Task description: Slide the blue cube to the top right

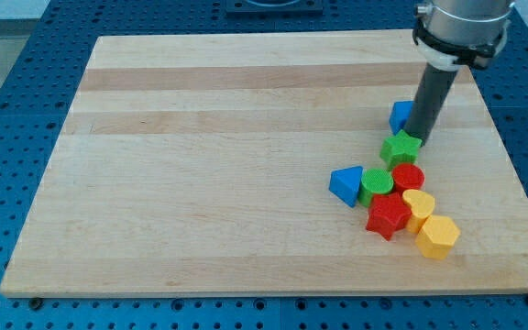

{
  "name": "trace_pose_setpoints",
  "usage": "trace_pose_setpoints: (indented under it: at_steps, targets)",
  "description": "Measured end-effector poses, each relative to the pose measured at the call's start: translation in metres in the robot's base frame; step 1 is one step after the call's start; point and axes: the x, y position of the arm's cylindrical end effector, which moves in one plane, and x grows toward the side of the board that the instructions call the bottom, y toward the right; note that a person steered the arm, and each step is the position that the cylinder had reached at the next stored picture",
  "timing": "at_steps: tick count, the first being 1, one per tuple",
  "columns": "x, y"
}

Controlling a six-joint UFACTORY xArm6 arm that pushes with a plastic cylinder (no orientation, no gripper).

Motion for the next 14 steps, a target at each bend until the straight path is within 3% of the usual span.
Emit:
trace_pose_setpoints:
  at_steps: [4, 14]
  targets:
    - [-0.099, -0.032]
    - [-0.08, 0.047]
